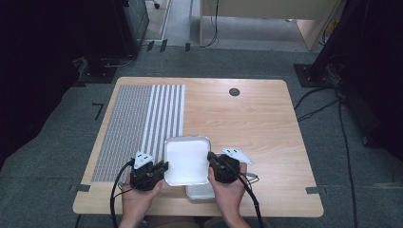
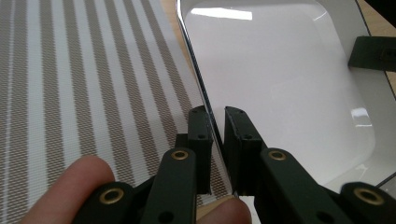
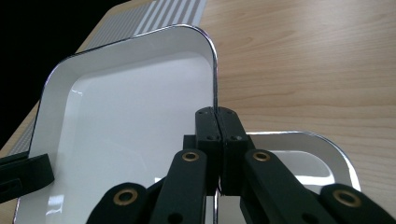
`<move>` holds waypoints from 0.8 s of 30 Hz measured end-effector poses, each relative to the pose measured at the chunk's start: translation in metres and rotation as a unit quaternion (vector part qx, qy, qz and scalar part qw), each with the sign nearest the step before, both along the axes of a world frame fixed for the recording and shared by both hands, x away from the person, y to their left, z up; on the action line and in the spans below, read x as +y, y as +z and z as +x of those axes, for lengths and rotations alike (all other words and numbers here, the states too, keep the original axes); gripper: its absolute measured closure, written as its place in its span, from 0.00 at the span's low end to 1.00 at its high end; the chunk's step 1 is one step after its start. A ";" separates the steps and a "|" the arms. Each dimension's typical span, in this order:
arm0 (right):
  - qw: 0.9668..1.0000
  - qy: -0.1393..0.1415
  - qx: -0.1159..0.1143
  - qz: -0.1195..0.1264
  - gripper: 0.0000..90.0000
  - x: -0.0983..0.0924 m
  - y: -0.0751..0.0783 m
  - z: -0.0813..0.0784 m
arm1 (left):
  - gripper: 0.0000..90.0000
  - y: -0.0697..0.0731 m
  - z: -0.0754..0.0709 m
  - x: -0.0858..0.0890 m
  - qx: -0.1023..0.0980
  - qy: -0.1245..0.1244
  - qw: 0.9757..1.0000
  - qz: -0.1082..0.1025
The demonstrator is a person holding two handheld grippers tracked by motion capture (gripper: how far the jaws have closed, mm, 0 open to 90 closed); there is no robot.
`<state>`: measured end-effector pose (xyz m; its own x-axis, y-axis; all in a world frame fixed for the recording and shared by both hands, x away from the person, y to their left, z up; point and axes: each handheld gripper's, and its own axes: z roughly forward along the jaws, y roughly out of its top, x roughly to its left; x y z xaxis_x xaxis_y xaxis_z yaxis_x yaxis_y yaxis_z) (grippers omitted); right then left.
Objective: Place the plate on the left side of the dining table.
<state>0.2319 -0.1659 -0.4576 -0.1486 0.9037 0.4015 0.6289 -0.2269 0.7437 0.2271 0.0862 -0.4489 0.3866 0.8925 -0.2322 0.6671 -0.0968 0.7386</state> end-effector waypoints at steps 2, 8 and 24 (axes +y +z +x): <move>1.000 0.003 0.000 0.002 1.00 0.006 0.003 0.003 | 0.92 0.003 0.002 0.006 -0.001 0.005 1.000 -0.002; 1.000 0.009 -0.001 0.000 1.00 0.025 0.009 0.011 | 0.93 0.008 0.008 0.024 0.007 0.021 1.000 -0.011; 0.999 0.036 0.011 0.004 1.00 0.072 0.021 0.038 | 0.95 0.020 0.023 0.072 -0.001 0.055 0.998 -0.011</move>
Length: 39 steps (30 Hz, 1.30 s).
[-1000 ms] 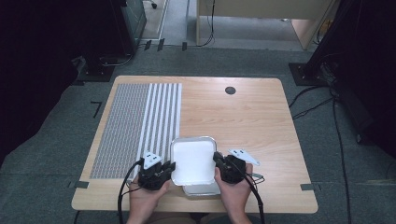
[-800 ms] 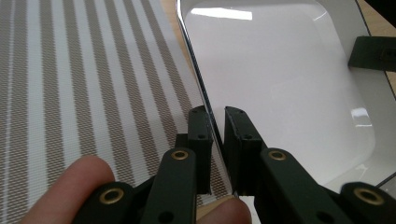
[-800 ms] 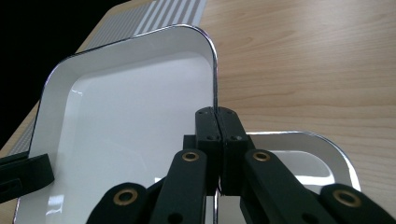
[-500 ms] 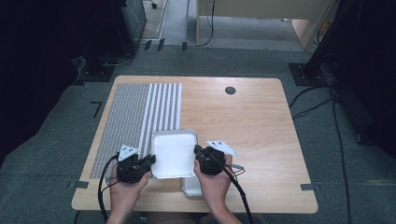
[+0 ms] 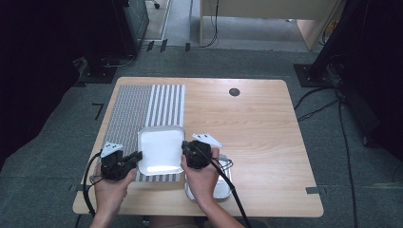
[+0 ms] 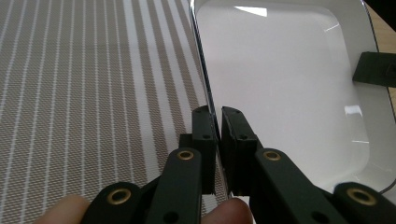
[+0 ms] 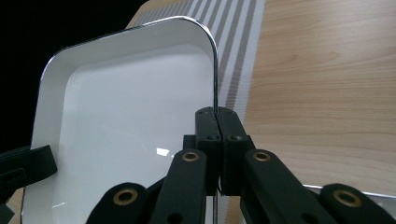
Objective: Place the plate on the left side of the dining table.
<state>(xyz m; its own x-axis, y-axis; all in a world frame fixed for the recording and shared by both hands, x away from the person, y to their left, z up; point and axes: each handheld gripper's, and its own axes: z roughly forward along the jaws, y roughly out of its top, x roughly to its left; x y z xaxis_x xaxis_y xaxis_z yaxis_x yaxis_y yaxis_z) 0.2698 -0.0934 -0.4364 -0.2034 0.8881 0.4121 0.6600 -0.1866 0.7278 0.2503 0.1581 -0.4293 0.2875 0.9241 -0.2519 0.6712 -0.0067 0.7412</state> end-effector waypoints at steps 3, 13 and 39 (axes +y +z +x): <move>1.000 0.007 0.002 -0.002 1.00 0.014 0.003 0.008 | 0.95 0.002 0.005 0.012 -0.001 0.008 1.000 0.000; 1.000 0.016 0.013 -0.002 1.00 0.042 0.005 0.028 | 0.97 0.003 0.023 0.038 -0.001 0.024 1.000 0.000; 0.998 0.008 0.064 0.027 1.00 0.075 -0.007 0.101 | 0.99 -0.001 0.098 0.067 0.006 0.041 0.999 0.013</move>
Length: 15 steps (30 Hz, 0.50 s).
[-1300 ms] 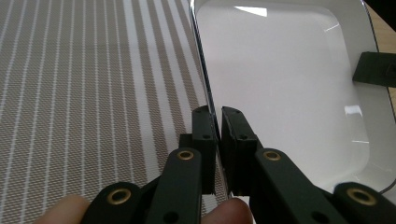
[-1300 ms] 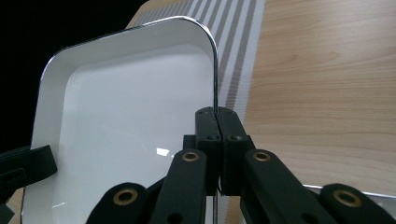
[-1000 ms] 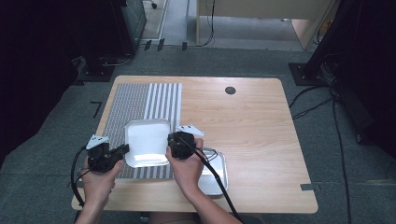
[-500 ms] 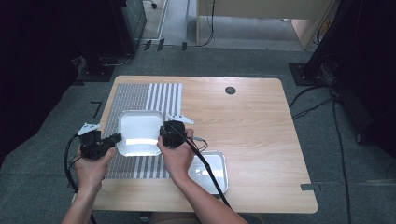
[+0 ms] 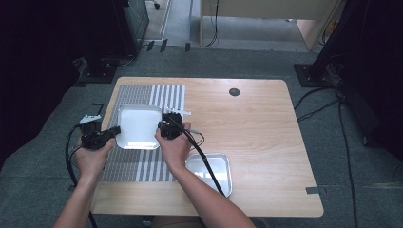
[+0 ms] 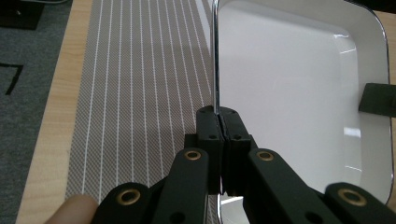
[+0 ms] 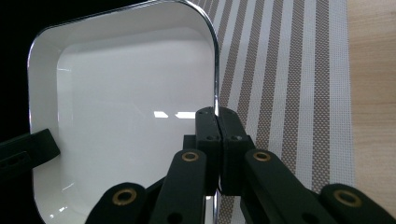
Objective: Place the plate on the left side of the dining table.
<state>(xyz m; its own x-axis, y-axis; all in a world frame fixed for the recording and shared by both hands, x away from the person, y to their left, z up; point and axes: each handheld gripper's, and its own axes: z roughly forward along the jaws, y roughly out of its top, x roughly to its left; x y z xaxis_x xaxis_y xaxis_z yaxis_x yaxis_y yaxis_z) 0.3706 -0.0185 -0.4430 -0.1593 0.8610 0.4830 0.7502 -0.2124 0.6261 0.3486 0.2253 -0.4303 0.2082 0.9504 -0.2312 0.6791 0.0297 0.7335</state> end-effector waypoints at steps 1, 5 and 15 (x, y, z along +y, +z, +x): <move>1.000 -0.002 0.002 -0.001 1.00 0.001 -0.001 0.004 | 0.99 -0.001 0.004 0.000 0.002 0.001 1.000 0.002; 1.000 -0.004 0.019 -0.004 1.00 0.003 -0.009 0.019 | 0.99 -0.009 0.018 0.001 0.015 0.002 1.000 0.006; 0.999 -0.014 0.042 -0.029 1.00 0.014 -0.028 0.044 | 0.99 -0.032 0.044 0.003 0.046 0.016 0.999 0.011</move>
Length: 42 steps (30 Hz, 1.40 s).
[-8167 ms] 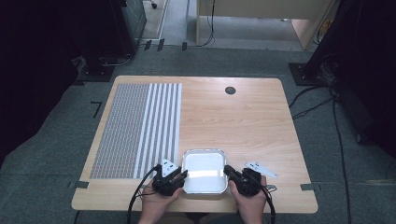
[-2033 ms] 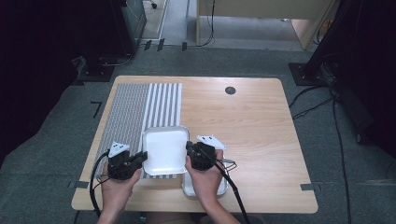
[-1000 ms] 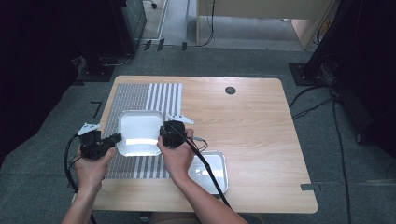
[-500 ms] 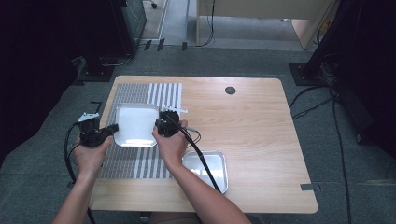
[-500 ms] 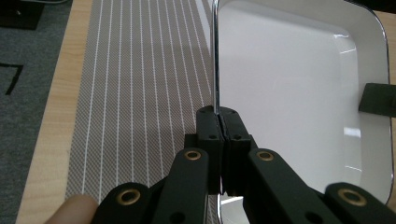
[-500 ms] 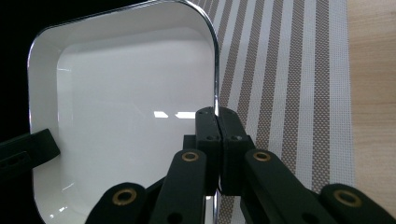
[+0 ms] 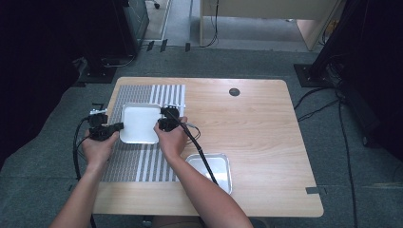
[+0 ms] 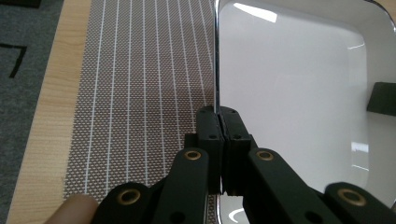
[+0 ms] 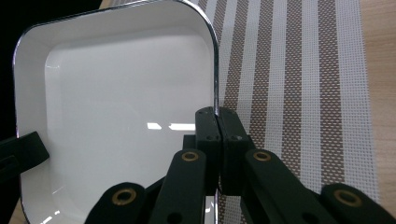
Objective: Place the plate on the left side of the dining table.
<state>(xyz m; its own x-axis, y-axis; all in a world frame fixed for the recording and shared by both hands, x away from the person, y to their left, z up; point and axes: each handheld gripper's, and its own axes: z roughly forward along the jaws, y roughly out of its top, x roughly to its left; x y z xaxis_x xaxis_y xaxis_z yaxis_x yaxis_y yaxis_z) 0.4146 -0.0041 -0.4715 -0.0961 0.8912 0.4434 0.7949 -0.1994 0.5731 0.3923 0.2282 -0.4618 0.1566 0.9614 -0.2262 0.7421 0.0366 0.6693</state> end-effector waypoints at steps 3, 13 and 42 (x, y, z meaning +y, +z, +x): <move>1.000 0.002 0.006 -0.005 1.00 0.004 -0.007 0.006 | 0.99 -0.007 0.008 0.002 0.011 0.002 1.000 0.001; 1.000 -0.009 0.013 -0.009 0.99 0.007 -0.019 0.021 | 0.99 -0.022 0.027 0.006 0.026 0.015 0.999 -0.024; 1.000 -0.023 0.010 0.003 0.92 0.000 -0.037 0.039 | 0.96 -0.038 0.048 0.000 0.043 0.023 0.998 -0.046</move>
<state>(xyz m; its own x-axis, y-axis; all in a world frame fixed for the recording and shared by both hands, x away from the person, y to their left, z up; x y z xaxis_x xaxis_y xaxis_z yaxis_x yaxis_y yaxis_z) 0.4539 -0.0044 -0.5084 -0.0458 0.8917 0.4503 0.7954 -0.2401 0.5564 0.4407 0.2280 -0.4995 0.0896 0.9419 -0.3237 0.7925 0.1294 0.5960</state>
